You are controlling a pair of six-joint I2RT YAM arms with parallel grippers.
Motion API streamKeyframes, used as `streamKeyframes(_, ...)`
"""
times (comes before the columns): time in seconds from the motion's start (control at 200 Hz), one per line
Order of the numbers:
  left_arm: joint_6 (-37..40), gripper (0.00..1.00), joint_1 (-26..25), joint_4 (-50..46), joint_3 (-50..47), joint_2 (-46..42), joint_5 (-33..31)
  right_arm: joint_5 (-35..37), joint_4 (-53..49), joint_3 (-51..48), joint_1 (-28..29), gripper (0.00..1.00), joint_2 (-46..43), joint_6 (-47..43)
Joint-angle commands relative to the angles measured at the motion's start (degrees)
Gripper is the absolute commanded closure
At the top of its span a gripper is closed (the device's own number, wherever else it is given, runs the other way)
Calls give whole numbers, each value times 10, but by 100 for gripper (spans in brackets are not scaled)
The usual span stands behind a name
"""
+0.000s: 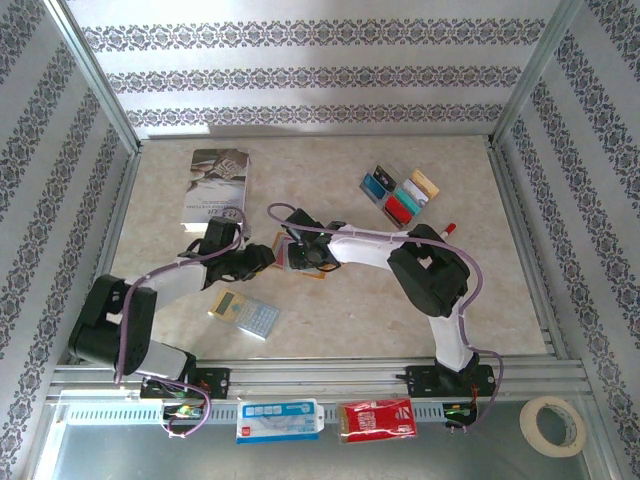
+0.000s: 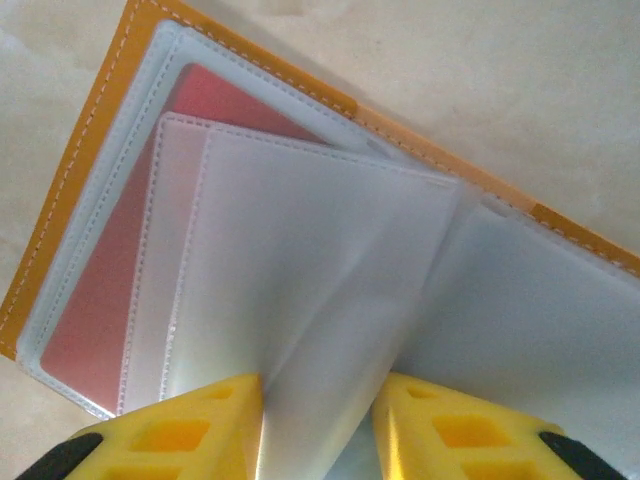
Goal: Take the credit cards out of the card holder
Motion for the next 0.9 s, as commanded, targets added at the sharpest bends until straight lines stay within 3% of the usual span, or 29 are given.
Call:
streamKeyframes(0.0, -36, 69, -20, 67, -5, 28, 13, -49, -26, -34, 0, 64, 25, 20)
streamKeyframes(0.25, -46, 74, -29, 97, 0, 70, 0, -48, -19, -47, -5, 65, 18, 20)
streamKeyframes(0.51, -38, 72, -33, 86, 7, 87, -16, -54, -8, -58, -10, 67, 12, 24)
streamKeyframes(0.899, -39, 72, -39, 105, 23, 101, 33, -70, 8, -73, -20, 67, 4, 27)
